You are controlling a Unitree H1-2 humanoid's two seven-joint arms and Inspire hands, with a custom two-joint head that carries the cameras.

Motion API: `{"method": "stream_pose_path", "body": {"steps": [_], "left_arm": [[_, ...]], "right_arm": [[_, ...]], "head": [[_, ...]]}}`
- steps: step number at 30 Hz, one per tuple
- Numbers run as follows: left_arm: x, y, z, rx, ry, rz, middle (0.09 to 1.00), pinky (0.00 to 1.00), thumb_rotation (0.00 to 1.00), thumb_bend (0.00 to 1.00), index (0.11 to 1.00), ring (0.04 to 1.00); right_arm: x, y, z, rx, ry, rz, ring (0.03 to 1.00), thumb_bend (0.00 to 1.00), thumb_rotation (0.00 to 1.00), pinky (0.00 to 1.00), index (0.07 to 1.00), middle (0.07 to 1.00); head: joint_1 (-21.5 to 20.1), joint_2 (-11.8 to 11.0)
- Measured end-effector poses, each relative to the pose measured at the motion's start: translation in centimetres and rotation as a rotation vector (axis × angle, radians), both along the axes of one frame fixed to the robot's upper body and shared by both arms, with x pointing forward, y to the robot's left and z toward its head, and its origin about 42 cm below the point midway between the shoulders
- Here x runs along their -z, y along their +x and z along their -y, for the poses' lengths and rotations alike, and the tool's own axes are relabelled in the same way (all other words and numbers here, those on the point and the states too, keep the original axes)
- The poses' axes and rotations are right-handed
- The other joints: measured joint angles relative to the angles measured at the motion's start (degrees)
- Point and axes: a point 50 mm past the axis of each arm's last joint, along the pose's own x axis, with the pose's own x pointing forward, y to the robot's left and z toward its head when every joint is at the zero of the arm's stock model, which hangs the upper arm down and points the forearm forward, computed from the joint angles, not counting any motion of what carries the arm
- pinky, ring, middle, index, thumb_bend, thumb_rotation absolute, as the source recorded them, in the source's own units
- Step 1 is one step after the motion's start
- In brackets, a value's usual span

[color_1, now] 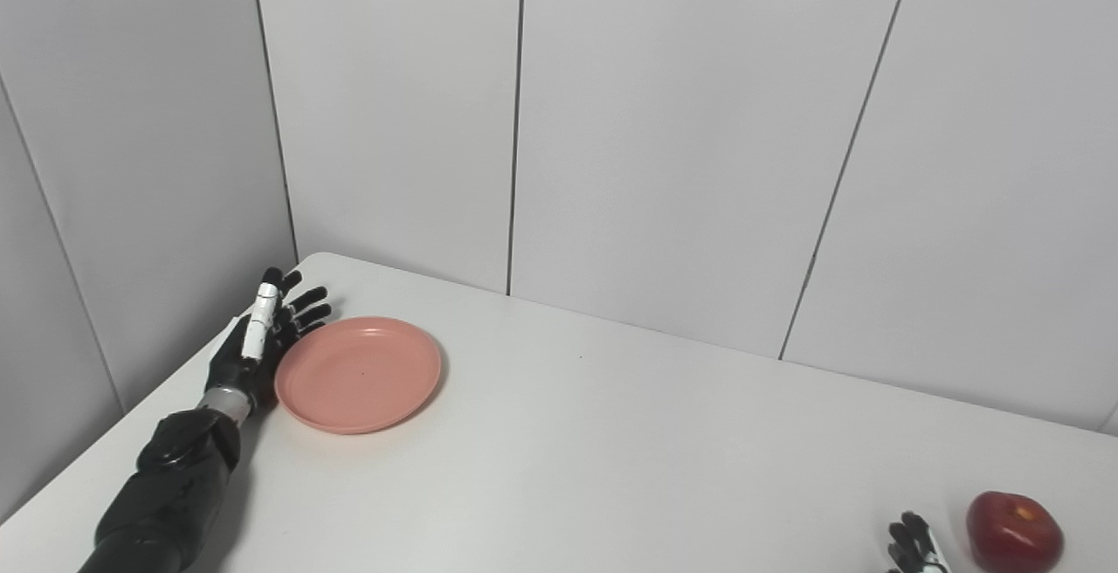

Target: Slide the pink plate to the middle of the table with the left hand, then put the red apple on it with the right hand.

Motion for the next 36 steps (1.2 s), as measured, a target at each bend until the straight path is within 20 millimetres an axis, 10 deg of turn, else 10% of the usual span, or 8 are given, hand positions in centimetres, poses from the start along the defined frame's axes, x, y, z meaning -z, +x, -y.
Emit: {"method": "stream_pose_path", "body": {"steps": [36], "left_arm": [[-0.1, -0.1, 7.6, 0.11, -0.042, -0.021, 0.856, 0.86, 0.96, 0.75, 0.938, 0.861]], "right_arm": [[0.0, 0.0, -0.3, -0.006, -0.002, -0.001, 0.989, 0.76, 1.0, 1.0, 0.973, 0.957]], "head": [[-0.9, 1.3]]}}
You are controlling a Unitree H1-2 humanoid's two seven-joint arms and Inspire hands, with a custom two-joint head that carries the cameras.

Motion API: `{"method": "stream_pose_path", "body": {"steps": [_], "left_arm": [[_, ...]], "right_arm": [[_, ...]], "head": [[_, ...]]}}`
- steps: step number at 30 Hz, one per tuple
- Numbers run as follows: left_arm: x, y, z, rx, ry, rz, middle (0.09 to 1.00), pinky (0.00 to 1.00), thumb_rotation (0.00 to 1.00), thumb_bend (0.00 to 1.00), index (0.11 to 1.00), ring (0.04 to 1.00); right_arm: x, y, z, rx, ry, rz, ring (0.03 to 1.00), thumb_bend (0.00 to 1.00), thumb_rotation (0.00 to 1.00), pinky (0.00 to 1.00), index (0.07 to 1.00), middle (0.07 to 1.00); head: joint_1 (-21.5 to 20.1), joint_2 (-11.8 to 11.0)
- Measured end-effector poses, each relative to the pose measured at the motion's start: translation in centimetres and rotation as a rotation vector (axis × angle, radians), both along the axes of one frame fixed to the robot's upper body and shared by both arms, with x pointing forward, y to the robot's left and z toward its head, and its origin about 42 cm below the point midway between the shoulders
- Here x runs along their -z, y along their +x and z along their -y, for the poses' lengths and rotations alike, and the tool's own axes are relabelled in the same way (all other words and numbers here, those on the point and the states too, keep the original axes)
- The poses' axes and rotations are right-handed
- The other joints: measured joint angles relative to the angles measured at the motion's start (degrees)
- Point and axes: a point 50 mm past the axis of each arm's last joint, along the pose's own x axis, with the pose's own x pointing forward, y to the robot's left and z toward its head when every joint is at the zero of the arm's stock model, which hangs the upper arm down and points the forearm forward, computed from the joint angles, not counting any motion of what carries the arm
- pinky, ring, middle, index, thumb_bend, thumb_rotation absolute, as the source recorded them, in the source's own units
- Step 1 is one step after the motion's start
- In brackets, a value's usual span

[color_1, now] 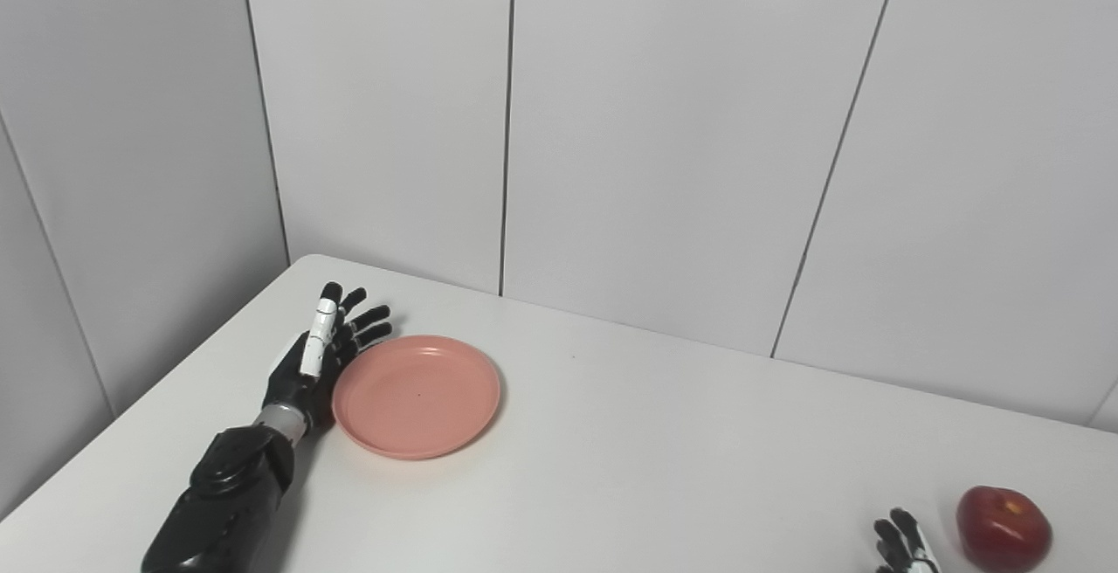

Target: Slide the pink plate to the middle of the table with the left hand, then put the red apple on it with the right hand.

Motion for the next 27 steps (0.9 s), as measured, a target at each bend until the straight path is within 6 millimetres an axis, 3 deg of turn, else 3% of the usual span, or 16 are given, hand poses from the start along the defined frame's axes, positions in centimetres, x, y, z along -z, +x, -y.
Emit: {"method": "stream_pose_path", "body": {"steps": [20, 27], "left_arm": [[0.6, 1.1, 3.0, 0.073, -0.038, 0.018, 0.873, 0.89, 0.94, 0.73, 0.951, 0.882], [0.8, 1.5, 5.1, 0.108, -0.057, 0.018, 0.853, 0.85, 0.94, 0.77, 0.934, 0.853]], "right_arm": [[0.0, 0.1, -0.1, -0.003, -0.005, -0.002, 0.963, 0.8, 1.0, 1.0, 0.951, 0.938], [0.0, 0.1, -0.1, -0.003, -0.004, -0.001, 0.956, 0.81, 1.0, 1.0, 0.944, 0.931]], "head": [[-1.7, 1.1], [-2.4, 1.3]]}}
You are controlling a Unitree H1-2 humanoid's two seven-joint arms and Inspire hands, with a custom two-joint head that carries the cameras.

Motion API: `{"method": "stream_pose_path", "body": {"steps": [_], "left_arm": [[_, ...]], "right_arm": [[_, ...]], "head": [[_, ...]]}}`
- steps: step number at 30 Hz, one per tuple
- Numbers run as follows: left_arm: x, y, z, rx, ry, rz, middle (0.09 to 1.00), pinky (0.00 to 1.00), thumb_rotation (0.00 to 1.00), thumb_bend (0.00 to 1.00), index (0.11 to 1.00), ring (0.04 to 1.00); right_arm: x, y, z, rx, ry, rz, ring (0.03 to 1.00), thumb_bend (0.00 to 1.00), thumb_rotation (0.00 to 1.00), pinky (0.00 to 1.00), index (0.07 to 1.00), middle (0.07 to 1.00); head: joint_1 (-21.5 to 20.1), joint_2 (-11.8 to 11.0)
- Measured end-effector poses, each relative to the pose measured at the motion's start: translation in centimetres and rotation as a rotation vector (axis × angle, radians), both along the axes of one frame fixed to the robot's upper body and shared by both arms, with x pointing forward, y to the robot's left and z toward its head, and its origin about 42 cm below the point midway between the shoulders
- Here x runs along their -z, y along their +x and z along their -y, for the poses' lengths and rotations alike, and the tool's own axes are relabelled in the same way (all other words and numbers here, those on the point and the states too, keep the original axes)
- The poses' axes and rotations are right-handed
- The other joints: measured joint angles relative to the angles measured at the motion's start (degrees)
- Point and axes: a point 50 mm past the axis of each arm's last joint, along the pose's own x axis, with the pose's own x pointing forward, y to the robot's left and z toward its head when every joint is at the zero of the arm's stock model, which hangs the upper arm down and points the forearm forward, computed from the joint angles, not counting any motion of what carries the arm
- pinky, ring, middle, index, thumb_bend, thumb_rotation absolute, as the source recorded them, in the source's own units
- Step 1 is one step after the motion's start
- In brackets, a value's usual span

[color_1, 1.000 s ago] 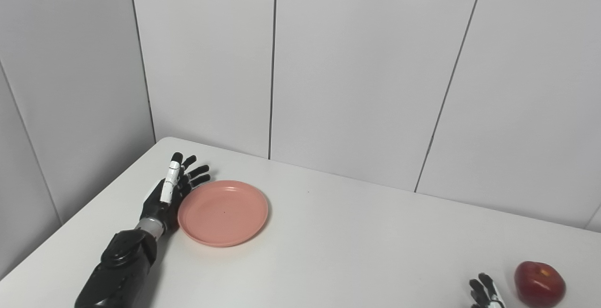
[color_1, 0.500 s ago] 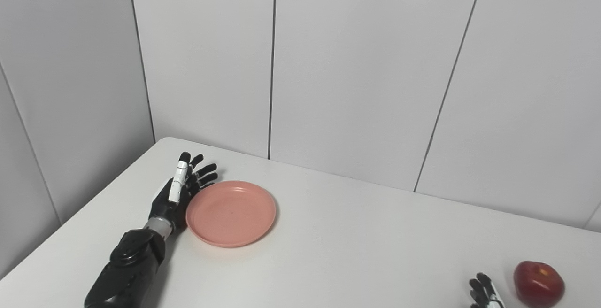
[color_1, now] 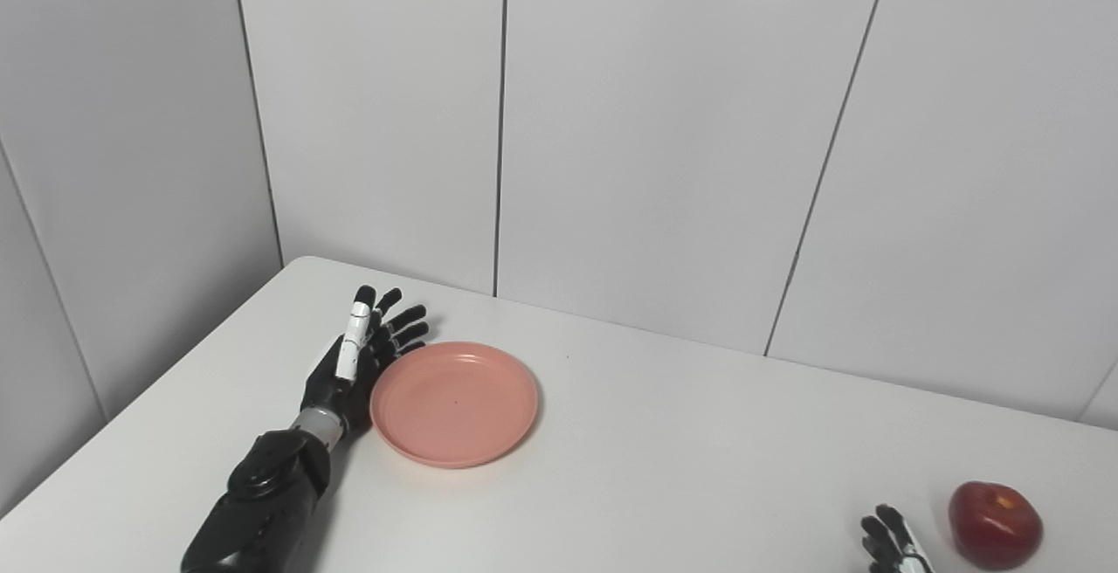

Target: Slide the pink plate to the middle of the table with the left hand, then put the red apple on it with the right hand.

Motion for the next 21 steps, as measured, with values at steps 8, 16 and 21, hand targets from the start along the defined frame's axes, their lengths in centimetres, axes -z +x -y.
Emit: {"method": "stream_pose_path", "body": {"steps": [8, 16, 21], "left_arm": [[0.3, 0.5, 2.1, 0.043, 0.005, 0.006, 0.855, 0.87, 0.95, 0.77, 0.942, 0.855], [0.6, 0.7, 3.7, 0.075, 0.02, 0.017, 0.825, 0.81, 0.93, 0.81, 0.917, 0.814], [0.7, 0.9, 5.8, 0.107, 0.013, 0.024, 0.824, 0.8, 0.94, 0.82, 0.917, 0.81]], "right_arm": [[0.0, 0.0, -0.1, -0.002, -0.013, 0.001, 0.948, 0.81, 1.0, 1.0, 0.939, 0.924], [0.0, 0.0, -0.3, 0.001, -0.018, 0.001, 0.944, 0.83, 1.0, 1.0, 0.931, 0.914], [0.0, 0.0, -0.5, 0.006, -0.02, 0.003, 0.944, 0.83, 1.0, 1.0, 0.923, 0.916]], "head": [[-1.7, 1.0], [-4.2, 2.0], [-6.2, 2.6]]}}
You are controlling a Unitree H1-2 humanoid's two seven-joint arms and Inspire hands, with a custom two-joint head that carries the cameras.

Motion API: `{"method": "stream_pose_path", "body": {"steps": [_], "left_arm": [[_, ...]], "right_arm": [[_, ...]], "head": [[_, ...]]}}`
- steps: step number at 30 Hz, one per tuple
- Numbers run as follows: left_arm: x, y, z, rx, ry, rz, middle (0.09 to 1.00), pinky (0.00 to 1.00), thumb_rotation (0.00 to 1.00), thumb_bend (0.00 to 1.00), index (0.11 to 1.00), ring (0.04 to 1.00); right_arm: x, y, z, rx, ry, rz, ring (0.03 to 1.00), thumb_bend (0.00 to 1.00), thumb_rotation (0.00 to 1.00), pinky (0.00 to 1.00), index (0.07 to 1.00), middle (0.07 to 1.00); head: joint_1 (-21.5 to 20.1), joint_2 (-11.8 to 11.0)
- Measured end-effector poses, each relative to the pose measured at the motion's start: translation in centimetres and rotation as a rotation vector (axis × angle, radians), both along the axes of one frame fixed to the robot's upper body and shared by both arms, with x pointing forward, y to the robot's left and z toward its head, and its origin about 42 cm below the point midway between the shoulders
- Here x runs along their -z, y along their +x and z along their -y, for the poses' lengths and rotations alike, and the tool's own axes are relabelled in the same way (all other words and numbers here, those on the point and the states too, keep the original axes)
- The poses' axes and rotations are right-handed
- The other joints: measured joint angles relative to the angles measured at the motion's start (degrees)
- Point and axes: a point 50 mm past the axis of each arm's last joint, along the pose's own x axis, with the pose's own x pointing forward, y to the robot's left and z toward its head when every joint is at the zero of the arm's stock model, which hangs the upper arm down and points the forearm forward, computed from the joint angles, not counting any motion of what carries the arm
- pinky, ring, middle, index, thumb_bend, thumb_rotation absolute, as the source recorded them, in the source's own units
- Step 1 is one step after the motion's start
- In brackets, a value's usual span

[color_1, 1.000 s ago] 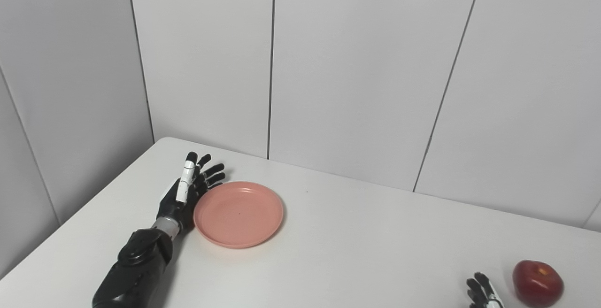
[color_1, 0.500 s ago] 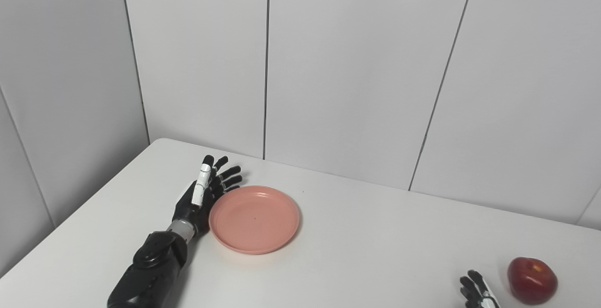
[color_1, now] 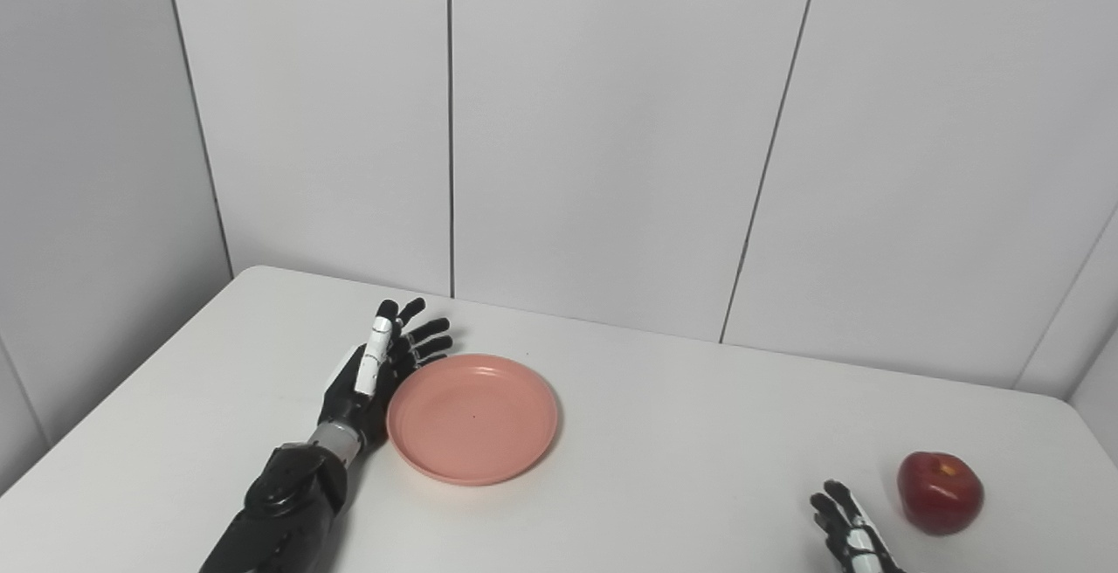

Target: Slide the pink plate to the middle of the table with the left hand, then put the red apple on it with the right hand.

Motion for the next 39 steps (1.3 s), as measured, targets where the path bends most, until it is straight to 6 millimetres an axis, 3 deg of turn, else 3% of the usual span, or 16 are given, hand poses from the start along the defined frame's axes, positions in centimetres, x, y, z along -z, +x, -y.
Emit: {"method": "stream_pose_path", "body": {"steps": [8, 14, 19, 34, 39], "left_arm": [[0.3, -0.8, 3.7, -0.002, -0.013, 0.005, 0.824, 0.78, 0.92, 0.78, 0.919, 0.8], [0.3, -1.3, 6.0, -0.032, -0.024, 0.006, 0.847, 0.82, 0.93, 0.75, 0.937, 0.829], [0.1, -1.5, 6.8, -0.036, -0.004, 0.004, 0.852, 0.83, 0.94, 0.72, 0.937, 0.831], [-0.3, -1.8, 9.3, -0.125, 0.09, -0.028, 0.861, 0.82, 0.95, 0.77, 0.936, 0.824], [-0.7, -1.7, 9.6, -0.111, 0.116, -0.047, 0.848, 0.77, 0.96, 0.75, 0.939, 0.808]], "right_arm": [[-0.1, -0.1, -0.9, -0.008, 0.003, -0.002, 0.939, 0.8, 1.0, 1.0, 0.916, 0.906], [-0.2, -0.2, -1.3, -0.013, 0.004, -0.009, 0.935, 0.82, 1.0, 1.0, 0.919, 0.905], [-0.4, -0.4, -1.5, -0.019, 0.012, -0.008, 0.933, 0.81, 1.0, 1.0, 0.916, 0.905], [-0.5, -0.6, -2.4, -0.026, 0.017, -0.008, 0.918, 0.86, 1.0, 1.0, 0.902, 0.894], [-0.8, -0.8, -3.1, -0.028, 0.004, -0.025, 0.925, 0.85, 1.0, 1.0, 0.917, 0.898]], "head": [[-1.2, 0.4], [-1.1, 0.4], [-1.4, 0.8], [-4.6, 1.1], [-5.6, 1.3]]}}
